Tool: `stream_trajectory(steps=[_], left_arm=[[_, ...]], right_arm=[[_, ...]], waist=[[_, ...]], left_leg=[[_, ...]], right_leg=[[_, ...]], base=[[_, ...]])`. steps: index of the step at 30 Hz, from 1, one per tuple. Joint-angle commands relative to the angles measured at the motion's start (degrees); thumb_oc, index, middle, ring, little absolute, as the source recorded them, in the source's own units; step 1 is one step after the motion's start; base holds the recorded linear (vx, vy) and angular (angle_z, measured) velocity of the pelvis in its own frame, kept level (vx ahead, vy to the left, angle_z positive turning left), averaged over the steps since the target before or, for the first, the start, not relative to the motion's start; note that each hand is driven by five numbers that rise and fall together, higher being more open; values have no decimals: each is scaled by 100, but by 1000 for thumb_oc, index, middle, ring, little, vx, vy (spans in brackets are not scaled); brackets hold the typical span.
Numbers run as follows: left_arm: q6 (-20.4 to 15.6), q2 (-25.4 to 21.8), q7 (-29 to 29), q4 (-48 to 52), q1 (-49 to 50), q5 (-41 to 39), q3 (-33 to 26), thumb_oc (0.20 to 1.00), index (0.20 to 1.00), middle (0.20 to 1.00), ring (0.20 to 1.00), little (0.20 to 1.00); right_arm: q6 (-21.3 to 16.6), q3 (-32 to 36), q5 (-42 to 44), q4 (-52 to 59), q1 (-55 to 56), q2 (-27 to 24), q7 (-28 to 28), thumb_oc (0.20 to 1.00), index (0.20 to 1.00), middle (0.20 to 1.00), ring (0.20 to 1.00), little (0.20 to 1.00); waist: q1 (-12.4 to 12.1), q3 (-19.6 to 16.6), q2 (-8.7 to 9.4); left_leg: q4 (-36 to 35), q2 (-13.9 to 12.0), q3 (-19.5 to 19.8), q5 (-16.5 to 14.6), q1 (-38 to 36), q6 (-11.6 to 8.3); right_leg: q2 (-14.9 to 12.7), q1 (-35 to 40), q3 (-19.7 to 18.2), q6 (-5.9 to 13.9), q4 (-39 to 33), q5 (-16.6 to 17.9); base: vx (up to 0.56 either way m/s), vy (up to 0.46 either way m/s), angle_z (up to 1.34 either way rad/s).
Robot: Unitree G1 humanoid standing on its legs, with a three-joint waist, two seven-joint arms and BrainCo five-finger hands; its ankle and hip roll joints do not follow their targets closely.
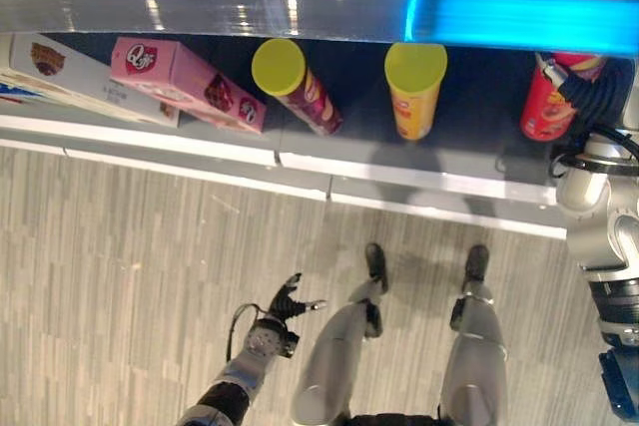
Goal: Put the goods on the table back onto the shelves and tidy them up.
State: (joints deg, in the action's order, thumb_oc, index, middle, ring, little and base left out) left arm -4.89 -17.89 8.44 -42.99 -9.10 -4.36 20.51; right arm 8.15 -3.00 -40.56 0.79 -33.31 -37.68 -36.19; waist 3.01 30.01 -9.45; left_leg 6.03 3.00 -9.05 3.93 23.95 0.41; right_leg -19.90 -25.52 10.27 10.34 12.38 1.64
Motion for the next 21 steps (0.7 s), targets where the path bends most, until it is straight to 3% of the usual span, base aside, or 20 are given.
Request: stream_trajectory(steps=[1, 21], left_arm=[[-121, 9, -6, 142, 214, -153, 81, 1000, 1000, 1000, 1000, 1000], [-187, 0, 63, 206, 157, -293, 184, 1000, 1000, 1000, 1000, 1000]], right_arm=[[-63, 294, -263, 468, -448, -494, -353, 200, 200, 200, 200, 200], [-186, -360, -26, 125, -1076, -195, -323, 200, 200, 200, 200, 200]], waist=[[89, -21, -330], [19, -21, -606]], left_leg=[[1519, -440, 151, -1565, 156, -393], [1427, -382, 120, -1481, 200, -402]], right_leg=[[-448, -174, -102, 229, -21, -106], [-504, -306, -155, 245, 6, -67]], base=[[8, -8, -4], [0, -2, -2]])
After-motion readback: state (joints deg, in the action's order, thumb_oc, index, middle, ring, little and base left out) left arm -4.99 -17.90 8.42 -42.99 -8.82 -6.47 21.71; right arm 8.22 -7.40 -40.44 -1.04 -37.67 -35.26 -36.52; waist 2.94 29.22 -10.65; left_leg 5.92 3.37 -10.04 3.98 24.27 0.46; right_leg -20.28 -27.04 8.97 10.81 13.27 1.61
